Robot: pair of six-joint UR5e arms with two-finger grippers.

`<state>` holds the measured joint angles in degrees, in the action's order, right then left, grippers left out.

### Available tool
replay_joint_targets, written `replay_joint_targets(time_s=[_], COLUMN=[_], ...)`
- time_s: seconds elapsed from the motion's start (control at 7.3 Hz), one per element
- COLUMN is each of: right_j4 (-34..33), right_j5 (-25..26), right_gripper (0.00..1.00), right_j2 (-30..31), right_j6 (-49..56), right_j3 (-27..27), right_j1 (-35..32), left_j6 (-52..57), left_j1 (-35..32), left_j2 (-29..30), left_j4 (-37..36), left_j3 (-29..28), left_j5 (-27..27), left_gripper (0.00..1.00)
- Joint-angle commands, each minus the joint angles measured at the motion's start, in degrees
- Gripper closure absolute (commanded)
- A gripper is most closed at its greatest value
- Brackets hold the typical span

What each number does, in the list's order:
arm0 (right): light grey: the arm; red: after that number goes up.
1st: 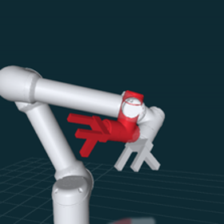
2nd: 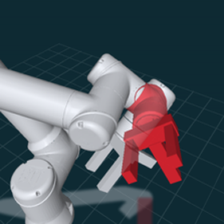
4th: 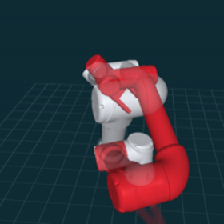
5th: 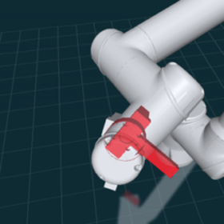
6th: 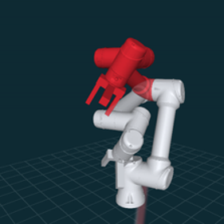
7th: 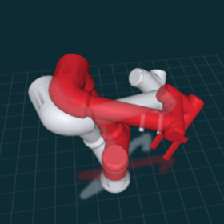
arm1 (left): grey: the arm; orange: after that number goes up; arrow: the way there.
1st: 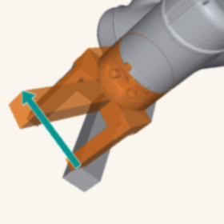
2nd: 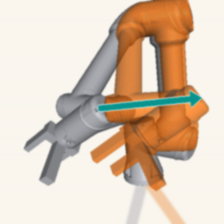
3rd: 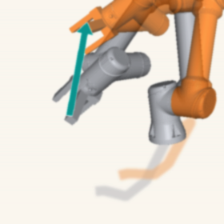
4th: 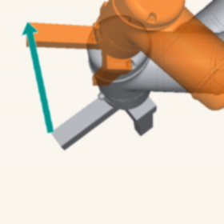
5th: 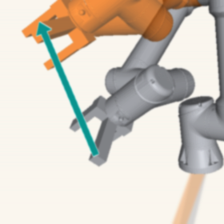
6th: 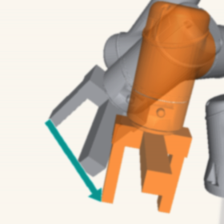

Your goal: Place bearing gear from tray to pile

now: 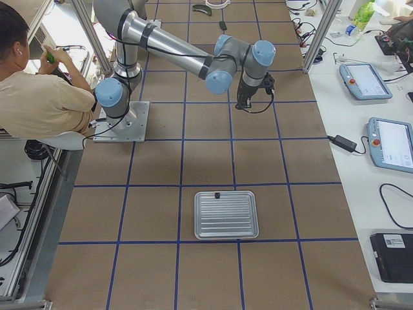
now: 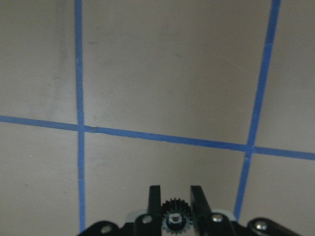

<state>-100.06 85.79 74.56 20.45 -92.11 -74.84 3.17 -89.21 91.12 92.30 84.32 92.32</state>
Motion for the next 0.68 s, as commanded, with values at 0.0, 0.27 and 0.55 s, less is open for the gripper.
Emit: replay_joint_targets(time_s=[0.0,0.27,0.55], right_j4=[-2.1,-6.4,-13.6], right_j5=[0.2,0.0,0.1], right_gripper=[1.00,1.00,1.00], right_j2=[1.6,0.2,-4.2], right_j6=[-16.2,-30.2,-42.5], right_j3=[-2.5,-2.6,-2.6], right_j1=[-11.2,-20.4,-29.7], left_j6=[-0.8,-0.9,-0.7], left_j1=[-0.1,-0.1,-0.1], left_j2=[-0.5,-0.2,-0.2], left_j4=[0.1,0.2,0.2], left_j3=[0.7,0.6,0.6], left_j5=[-0.1,-0.1,-0.1], left_gripper=[0.00,0.00,0.00])
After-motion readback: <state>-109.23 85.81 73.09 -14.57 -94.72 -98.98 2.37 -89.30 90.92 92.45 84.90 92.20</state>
